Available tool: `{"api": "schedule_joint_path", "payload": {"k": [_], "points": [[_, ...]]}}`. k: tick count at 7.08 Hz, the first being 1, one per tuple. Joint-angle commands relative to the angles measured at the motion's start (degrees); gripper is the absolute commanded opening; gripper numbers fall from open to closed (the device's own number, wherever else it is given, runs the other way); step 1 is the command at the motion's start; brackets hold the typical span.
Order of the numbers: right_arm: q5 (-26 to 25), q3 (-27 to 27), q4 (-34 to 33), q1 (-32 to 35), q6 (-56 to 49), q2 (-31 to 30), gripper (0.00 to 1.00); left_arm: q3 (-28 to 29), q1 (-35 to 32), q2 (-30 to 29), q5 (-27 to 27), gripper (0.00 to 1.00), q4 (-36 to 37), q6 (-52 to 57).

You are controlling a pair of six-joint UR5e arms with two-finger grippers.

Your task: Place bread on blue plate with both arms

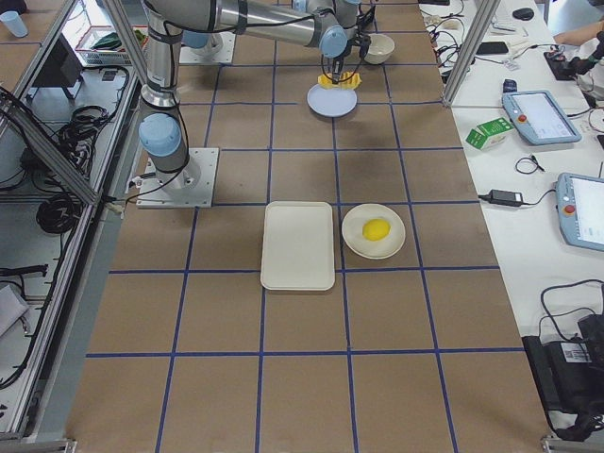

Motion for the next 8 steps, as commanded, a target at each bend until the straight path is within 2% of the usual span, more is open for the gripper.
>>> {"api": "schedule_joint_path", "payload": {"k": [1,3,5,6,7,8], "points": [[0.21,-0.10,-2.31,2.40,1.15,3.41,0.00,5.03,-0.51,7.02,5.91,1.00,-10.97,0.08],[0.29,-0.01,-3.90,4.08,5.18,7.01,0.00,4.08,-3.31,11.08,5.91,1.00,-13.45,1.74],[0.56,-0.01,-4.52,4.08,5.55,8.17,0.00,3.90,-5.70,12.31,6.00,1.00,-13.02,1.83],[0.56,0.17,-4.52,4.35,5.72,8.87,0.00,3.29,-5.62,12.32,7.82,1.00,-12.77,2.88],[0.47,0.17,-4.43,5.39,5.72,9.22,0.02,1.98,-5.61,12.32,13.32,1.00,-12.68,3.41],[0.30,0.34,-4.17,5.75,5.46,9.40,0.05,0.66,-5.61,12.58,13.29,1.00,-12.59,2.81]]}}
